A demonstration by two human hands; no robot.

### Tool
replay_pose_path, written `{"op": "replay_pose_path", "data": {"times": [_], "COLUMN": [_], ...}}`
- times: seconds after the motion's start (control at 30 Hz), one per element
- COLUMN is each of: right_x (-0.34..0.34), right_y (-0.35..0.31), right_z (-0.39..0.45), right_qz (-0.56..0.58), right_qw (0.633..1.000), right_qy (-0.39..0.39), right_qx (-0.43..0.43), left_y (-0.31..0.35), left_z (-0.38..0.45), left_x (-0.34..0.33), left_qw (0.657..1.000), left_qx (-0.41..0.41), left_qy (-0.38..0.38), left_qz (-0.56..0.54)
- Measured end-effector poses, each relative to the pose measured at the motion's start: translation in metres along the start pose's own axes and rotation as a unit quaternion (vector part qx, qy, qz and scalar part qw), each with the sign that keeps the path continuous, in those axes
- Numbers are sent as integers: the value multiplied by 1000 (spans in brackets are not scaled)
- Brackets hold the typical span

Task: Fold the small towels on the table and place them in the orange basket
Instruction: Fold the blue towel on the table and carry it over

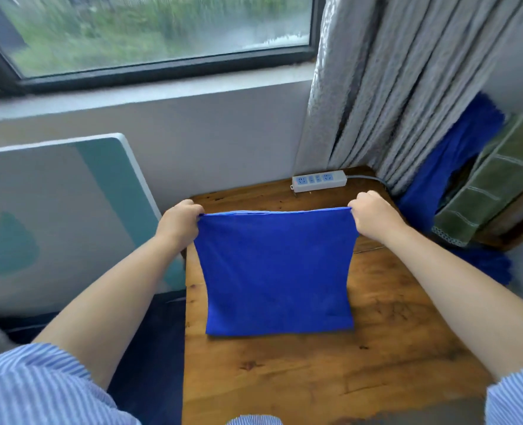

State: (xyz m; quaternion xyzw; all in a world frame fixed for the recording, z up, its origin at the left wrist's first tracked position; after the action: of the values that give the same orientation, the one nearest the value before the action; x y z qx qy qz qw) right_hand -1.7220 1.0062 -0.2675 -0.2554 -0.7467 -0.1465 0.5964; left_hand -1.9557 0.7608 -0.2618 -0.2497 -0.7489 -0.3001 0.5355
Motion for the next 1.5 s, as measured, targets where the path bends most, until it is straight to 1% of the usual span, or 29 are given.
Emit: {"op": "replay_pose_path", "data": {"times": [0.03,0.07,0.1,0.13,0.2,0.23,0.27,0.3,0.33,0.37,0.4,0.43,0.47,0.5,0.53,0.6,0.63,0.7,0.73,0.87,1.03,1.1,1.17,1.27,1.4,1.5], "right_x": [9,21,35,48,73,79,85,88,86,80,76,71,72,70,65,56,54,53,53,41,45,50,56,66,80,75], "right_y": [-5,-9,-12,-15,-17,-20,-23,-27,-29,-29,-29,-28,-30,-30,-28,-26,-25,-23,-21,-10,-7,-6,-6,-8,-13,-16], "right_z": [-10,-21,-34,-49,-79,-91,-98,-102,-103,-105,-110,-115,-121,-125,-127,-123,-124,-129,-130,-121,-91,-73,-53,-29,-10,-6], "right_qz": [-9,-2,6,29,70,82,97,103,94,78,87,105,132,141,146,156,159,177,179,146,187,208,234,274,290,278], "right_qw": [999,995,984,967,918,907,905,917,940,955,955,949,939,935,942,960,959,946,944,965,963,959,952,938,916,915], "right_qy": [36,97,176,254,390,412,414,386,328,287,284,296,316,321,296,222,220,258,261,192,151,149,159,193,275,291], "right_qx": [-5,-7,-3,-4,3,9,13,9,-6,-13,-18,-25,-33,-48,-62,-74,-79,-85,-90,-98,-118,-122,-115,-88,-34,-6], "left_y": [1,1,3,5,12,15,18,18,18,16,16,16,17,18,20,19,19,20,21,26,34,36,34,28,20,11], "left_z": [-10,-20,-36,-50,-83,-96,-105,-110,-112,-115,-121,-125,-128,-129,-130,-127,-126,-124,-123,-117,-93,-77,-60,-40,-29,-31], "left_x": [8,17,29,41,64,71,75,74,69,66,66,67,69,67,65,59,55,50,48,33,23,26,33,50,73,69], "left_qw": [1000,999,996,989,954,943,948,968,986,989,989,985,982,980,978,979,978,970,967,972,971,973,972,961,948,949], "left_qx": [13,23,25,20,-39,-54,-50,-19,17,40,53,50,43,41,41,55,57,44,39,35,56,73,86,88,65,60], "left_qy": [17,41,84,143,267,284,264,212,153,137,141,161,178,180,173,139,133,148,157,131,101,88,91,130,198,212], "left_qz": [13,11,-9,-38,-133,-162,-172,-131,-64,-37,-14,-24,-51,-81,-105,-138,-149,-185,-196,-194,-211,-202,-199,-226,-242,-226]}}
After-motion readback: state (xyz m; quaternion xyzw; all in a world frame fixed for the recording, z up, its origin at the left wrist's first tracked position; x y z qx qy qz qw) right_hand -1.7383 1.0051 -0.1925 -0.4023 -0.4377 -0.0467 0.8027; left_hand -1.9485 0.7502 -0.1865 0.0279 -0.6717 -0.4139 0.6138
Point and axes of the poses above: each hand's wrist, its own z-axis towards the middle knuckle, its own x-axis out of the back of the hand, y = z × x, the point moved 3 cm from there along z, towards the middle knuckle, and after that the axes turned 15 degrees about -y, right-handed, at the moved point
